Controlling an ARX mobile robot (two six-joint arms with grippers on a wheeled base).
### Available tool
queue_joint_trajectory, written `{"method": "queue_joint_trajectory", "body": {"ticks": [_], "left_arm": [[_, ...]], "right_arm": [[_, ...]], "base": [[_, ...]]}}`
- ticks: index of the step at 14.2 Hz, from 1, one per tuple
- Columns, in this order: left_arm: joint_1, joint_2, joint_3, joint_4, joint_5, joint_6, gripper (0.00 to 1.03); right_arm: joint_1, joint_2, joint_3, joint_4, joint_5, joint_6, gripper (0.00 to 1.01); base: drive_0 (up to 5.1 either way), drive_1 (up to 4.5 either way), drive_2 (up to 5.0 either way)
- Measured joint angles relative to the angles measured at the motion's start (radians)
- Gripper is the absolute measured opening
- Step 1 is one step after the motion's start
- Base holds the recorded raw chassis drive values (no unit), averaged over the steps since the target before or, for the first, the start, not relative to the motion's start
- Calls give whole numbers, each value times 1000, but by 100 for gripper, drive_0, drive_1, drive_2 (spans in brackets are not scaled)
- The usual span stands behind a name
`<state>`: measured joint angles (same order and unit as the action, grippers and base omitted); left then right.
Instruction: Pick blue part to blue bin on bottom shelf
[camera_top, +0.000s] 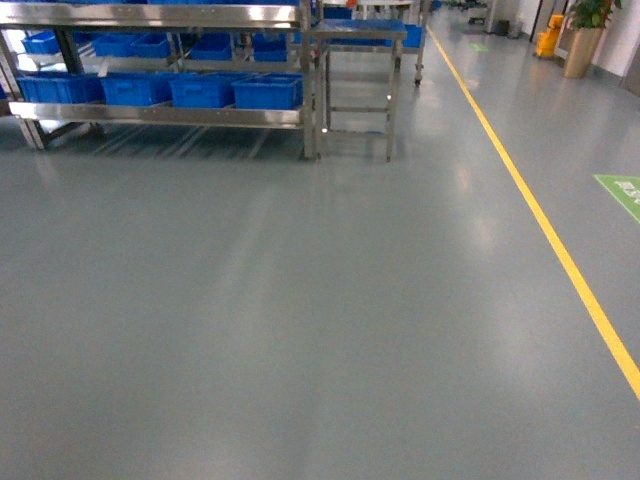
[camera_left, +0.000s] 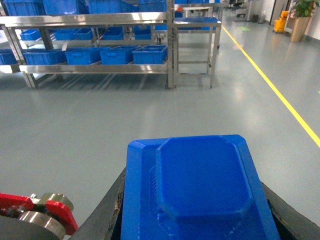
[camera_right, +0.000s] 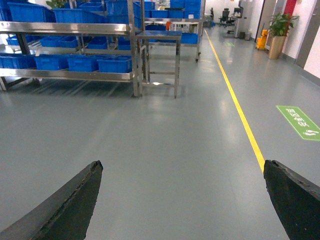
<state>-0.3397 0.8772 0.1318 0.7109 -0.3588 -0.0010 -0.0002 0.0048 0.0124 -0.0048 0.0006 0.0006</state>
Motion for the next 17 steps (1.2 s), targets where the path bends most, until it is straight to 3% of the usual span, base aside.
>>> {"method": "queue_joint_trajectory", "body": {"ticks": [17], "left_arm": [[0,2,0,6,0,0,44]], "right_arm": [[0,0,0,2,0,0,98]], "base": [[-2,415,-419]]}}
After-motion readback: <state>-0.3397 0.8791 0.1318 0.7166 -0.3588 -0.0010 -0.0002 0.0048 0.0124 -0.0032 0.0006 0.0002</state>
